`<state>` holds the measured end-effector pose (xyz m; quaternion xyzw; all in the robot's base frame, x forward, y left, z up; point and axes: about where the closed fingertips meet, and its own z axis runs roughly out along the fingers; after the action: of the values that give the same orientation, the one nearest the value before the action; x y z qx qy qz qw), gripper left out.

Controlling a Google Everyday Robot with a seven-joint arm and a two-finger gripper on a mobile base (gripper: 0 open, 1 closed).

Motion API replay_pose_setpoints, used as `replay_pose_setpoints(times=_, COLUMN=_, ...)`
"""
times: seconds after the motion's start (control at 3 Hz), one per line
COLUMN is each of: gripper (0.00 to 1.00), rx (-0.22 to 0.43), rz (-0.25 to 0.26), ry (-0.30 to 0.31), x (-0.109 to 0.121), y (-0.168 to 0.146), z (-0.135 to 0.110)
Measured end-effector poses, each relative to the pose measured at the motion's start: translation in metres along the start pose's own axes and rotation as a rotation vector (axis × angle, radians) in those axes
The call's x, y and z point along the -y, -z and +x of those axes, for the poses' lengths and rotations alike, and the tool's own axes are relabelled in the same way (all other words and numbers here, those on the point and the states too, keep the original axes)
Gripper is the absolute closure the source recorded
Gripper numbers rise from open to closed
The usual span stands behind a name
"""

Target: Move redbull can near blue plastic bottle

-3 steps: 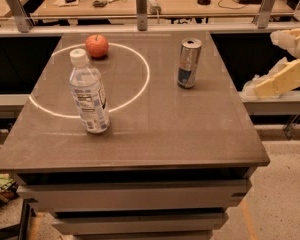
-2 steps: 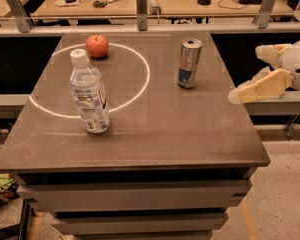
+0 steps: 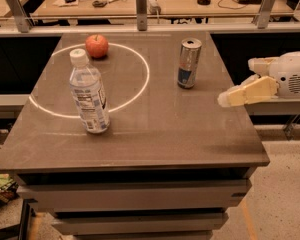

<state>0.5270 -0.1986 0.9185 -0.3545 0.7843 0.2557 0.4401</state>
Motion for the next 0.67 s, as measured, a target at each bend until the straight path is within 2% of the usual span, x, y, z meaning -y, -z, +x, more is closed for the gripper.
replay_pose_setpoints(times=0.67, gripper=0.00, rx=0.108, rz=0.004, ry=-0.012, x=-0.001, y=-0.016, z=-0.006)
